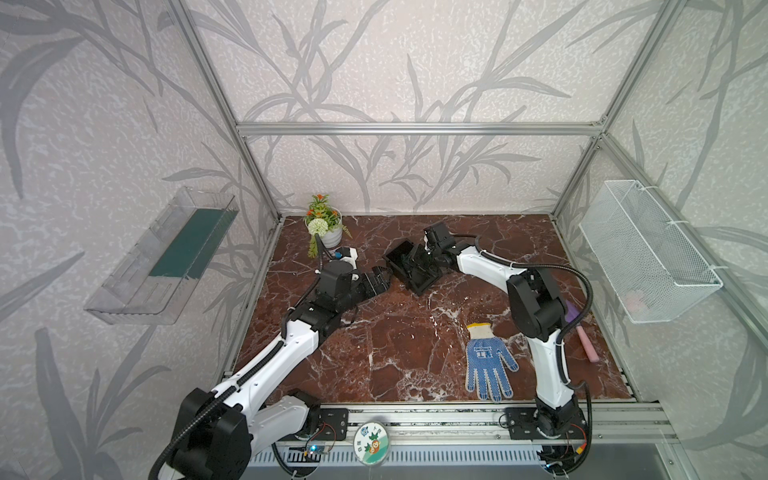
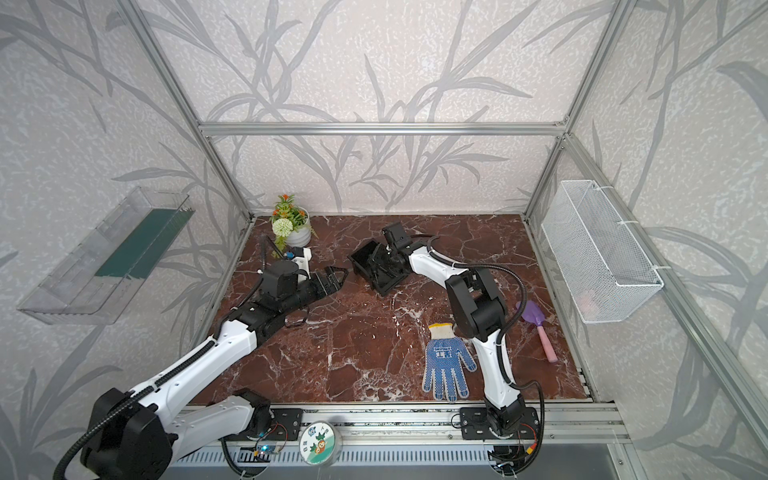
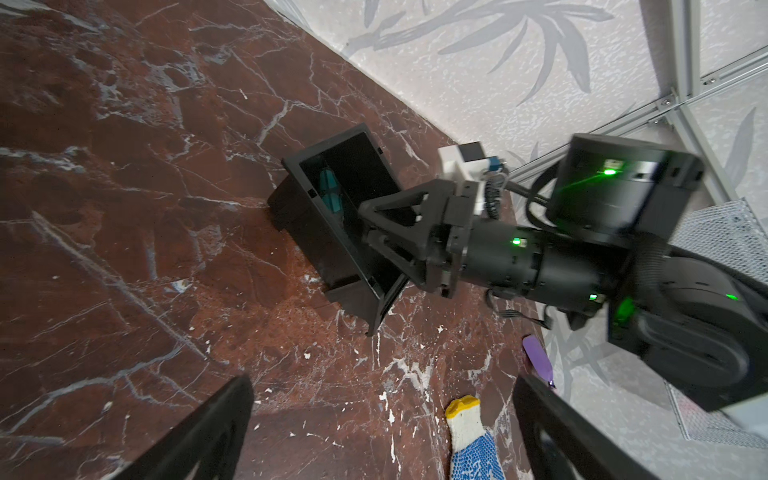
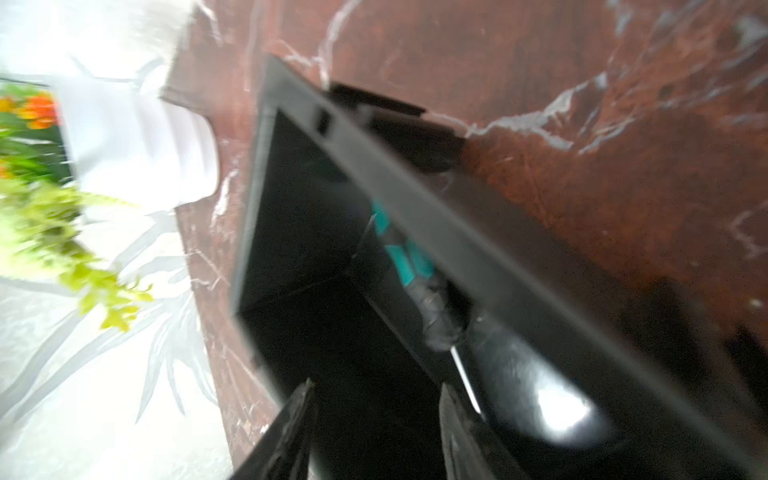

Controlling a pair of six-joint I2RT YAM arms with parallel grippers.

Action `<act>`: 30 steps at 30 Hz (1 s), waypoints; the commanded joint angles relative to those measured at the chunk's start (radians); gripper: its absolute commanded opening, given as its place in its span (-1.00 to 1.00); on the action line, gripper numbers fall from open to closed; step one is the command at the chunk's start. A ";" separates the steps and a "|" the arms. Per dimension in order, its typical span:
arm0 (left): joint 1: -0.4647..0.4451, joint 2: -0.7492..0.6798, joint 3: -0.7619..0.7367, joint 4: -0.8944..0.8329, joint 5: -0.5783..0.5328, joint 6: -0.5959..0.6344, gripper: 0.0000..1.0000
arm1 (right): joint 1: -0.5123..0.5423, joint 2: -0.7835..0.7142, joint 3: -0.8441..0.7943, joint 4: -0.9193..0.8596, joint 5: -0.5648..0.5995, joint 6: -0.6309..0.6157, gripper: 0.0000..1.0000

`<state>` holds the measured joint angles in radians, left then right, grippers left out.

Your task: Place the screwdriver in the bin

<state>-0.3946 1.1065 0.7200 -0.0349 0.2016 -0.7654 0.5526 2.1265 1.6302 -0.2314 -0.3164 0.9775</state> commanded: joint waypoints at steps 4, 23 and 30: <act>0.030 -0.027 0.054 -0.078 -0.067 0.070 0.99 | -0.009 -0.219 -0.087 0.059 -0.006 -0.098 0.15; 0.293 0.060 0.064 -0.165 -0.555 0.382 0.99 | -0.244 -0.818 -0.791 0.178 0.704 -0.688 0.98; 0.345 0.095 -0.099 -0.058 -0.694 0.509 0.98 | -0.245 -0.852 -1.031 0.315 0.869 -0.912 0.98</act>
<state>-0.0643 1.1934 0.6739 -0.1394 -0.3786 -0.3489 0.3031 1.2877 0.6403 -0.0105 0.4202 0.2008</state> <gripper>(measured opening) 0.992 0.990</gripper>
